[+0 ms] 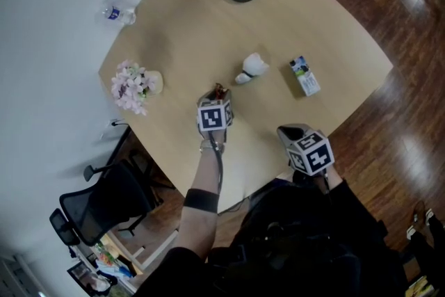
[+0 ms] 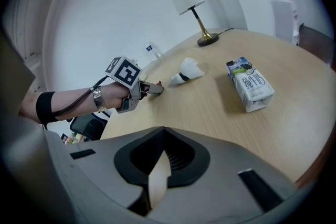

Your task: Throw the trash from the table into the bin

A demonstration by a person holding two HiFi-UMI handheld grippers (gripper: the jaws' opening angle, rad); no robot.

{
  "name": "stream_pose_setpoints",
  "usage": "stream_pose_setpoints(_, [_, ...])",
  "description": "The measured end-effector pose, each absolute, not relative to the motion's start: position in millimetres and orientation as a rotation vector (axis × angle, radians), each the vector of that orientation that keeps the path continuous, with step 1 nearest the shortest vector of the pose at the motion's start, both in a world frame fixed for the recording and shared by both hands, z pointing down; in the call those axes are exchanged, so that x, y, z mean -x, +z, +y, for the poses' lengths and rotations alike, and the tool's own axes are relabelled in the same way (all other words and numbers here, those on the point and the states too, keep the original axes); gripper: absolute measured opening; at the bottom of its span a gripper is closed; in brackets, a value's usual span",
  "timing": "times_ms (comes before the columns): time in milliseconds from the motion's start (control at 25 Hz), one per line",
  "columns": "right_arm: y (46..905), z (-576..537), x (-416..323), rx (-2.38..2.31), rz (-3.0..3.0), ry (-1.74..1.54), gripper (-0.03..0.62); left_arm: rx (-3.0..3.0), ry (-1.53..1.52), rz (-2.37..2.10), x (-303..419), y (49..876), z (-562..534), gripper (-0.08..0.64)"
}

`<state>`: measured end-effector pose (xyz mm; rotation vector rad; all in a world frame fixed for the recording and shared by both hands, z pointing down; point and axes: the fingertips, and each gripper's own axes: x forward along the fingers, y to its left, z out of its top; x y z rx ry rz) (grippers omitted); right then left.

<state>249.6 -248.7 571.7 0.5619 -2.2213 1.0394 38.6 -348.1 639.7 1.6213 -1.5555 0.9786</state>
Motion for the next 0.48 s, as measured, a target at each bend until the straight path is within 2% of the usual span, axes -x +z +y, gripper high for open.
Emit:
stream_pose_setpoints(200, [561.7, -239.9, -244.8, -0.556, -2.235, 1.004, 0.009, -1.678, 0.878, -1.569, -44.5, 612.8, -332.9, 0.134])
stream_pose_setpoints(480, [543.4, -220.4, -226.0, -0.520, -2.279, 0.959, 0.009, -1.759, 0.746, -1.588, -57.4, 559.2, -268.7, 0.103])
